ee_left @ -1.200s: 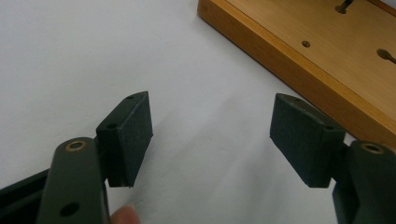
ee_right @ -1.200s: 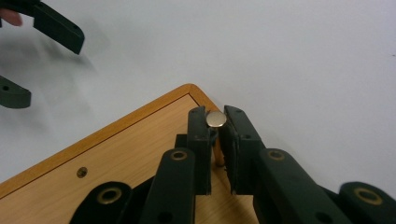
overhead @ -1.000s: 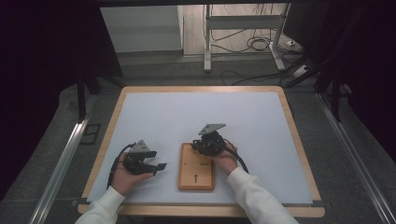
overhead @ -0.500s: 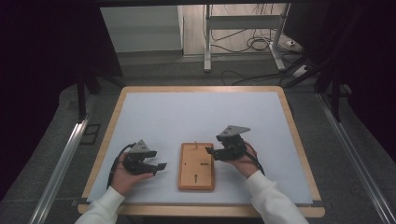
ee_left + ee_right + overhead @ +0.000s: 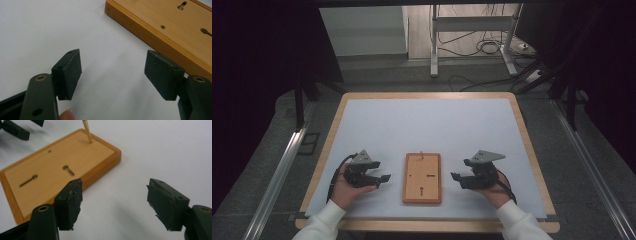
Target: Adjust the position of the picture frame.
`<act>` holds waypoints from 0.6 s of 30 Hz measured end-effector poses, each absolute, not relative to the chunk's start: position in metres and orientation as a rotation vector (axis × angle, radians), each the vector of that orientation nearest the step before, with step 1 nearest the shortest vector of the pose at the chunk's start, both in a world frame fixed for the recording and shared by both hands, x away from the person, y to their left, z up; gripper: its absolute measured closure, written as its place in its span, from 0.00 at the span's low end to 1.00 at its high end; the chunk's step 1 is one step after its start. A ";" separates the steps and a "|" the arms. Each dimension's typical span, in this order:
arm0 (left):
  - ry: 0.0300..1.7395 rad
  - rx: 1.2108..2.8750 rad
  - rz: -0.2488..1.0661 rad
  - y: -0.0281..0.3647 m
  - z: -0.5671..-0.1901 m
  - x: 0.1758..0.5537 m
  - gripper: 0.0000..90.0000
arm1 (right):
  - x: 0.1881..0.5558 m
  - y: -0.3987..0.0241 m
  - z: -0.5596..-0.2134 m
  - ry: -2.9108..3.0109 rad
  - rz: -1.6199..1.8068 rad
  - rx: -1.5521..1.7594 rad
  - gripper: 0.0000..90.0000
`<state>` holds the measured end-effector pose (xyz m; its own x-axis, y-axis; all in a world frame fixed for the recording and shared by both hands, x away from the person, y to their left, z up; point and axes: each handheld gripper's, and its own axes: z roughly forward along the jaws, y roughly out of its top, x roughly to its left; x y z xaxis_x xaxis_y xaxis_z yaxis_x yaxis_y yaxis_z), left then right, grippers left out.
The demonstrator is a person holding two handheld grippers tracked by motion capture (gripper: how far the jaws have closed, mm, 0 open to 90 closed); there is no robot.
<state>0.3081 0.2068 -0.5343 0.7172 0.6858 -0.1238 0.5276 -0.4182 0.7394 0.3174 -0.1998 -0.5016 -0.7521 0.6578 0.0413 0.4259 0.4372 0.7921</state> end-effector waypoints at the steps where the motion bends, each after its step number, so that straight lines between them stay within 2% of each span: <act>1: 0.917 2.118 0.251 0.206 -0.534 0.308 0.33 | 0.314 -0.203 -0.502 2.419 1.213 0.937 0.31; 18: 0.870 2.124 0.249 0.192 -0.533 0.321 0.33 | 0.298 -0.222 -0.513 2.408 1.154 0.969 0.30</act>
